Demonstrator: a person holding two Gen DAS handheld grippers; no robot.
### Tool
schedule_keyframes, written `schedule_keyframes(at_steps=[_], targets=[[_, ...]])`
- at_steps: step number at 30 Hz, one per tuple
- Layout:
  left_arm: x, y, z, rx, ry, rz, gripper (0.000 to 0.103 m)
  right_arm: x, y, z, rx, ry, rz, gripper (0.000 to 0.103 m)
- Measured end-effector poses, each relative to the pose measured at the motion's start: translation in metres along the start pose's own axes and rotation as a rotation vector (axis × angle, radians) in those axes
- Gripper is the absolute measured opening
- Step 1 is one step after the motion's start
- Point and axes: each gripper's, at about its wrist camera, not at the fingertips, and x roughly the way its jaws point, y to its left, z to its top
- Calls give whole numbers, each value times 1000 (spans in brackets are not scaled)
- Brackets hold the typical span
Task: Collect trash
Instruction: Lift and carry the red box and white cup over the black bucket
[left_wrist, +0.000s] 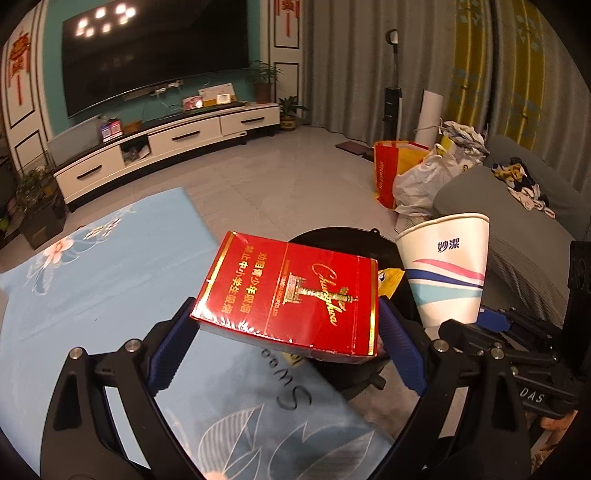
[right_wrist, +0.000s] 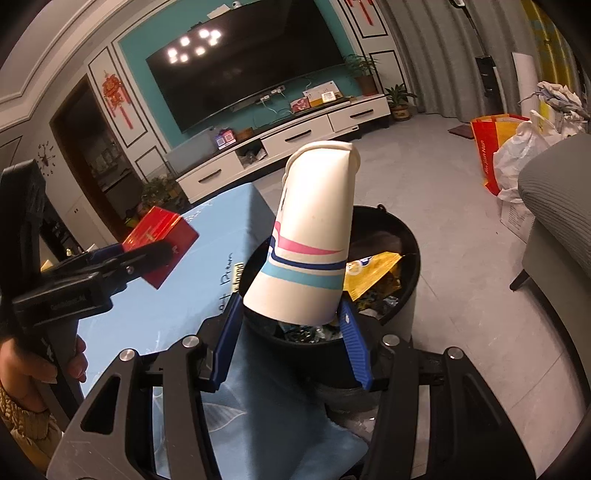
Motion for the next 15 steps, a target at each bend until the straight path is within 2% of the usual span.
schedule_keyframes(at_steps=[15], targets=[[50,-20,15,38,59,-17,93,25,-20,14,5,9,-17,52]])
